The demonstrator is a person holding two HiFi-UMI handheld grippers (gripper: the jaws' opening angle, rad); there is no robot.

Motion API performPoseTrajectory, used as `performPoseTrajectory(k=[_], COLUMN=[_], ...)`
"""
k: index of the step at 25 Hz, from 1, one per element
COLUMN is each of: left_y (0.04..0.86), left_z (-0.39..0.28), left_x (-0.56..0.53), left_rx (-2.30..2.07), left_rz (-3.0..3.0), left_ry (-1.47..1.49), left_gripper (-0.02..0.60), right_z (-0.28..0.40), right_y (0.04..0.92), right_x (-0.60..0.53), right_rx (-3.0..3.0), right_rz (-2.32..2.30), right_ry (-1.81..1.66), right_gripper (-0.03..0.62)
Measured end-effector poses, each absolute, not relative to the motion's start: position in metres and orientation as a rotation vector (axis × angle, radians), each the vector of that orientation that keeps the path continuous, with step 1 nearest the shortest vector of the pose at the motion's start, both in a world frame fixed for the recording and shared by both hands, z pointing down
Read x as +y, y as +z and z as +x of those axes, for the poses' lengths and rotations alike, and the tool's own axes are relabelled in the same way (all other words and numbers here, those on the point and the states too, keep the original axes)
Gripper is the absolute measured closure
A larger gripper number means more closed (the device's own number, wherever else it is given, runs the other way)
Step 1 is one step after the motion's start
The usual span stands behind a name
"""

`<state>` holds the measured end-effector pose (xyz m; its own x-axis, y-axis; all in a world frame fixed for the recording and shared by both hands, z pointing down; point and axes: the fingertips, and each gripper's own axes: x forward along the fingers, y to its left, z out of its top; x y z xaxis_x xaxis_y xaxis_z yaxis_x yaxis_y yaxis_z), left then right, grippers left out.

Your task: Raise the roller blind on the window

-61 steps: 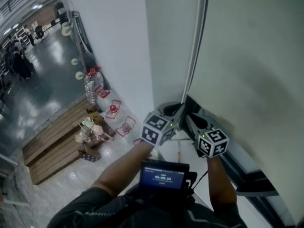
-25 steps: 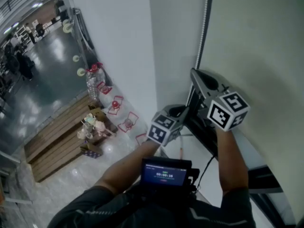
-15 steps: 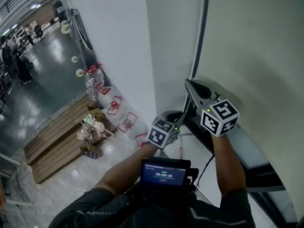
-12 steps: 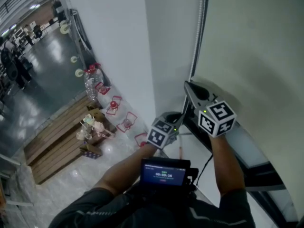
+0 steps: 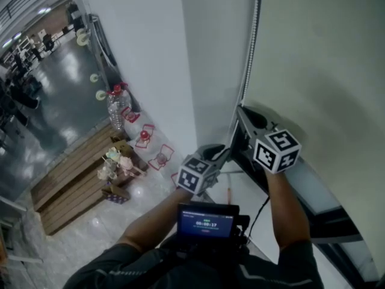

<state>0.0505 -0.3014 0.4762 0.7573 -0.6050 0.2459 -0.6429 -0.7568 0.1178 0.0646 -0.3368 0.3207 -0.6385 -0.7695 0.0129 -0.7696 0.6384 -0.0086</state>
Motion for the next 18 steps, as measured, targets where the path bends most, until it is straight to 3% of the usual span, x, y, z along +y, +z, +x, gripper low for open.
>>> performPoseTrajectory(k=[12, 18], left_y=[0.278, 0.227], left_z=[0.032, 0.055], left_x=[-0.309, -0.322], left_rx=[-0.947, -0.967], left_rz=[2.950, 3.054], left_ry=[-0.184, -0.139], left_gripper=[0.512, 0.512], right_z=[0.063, 0.059], right_y=[0.328, 0.329], right_x=[-0.338, -0.333], right_rx=[-2.870, -2.879], right_rz=[1.318, 1.303], right_ry=[0.055, 0.048], right_gripper=[0.592, 0.592])
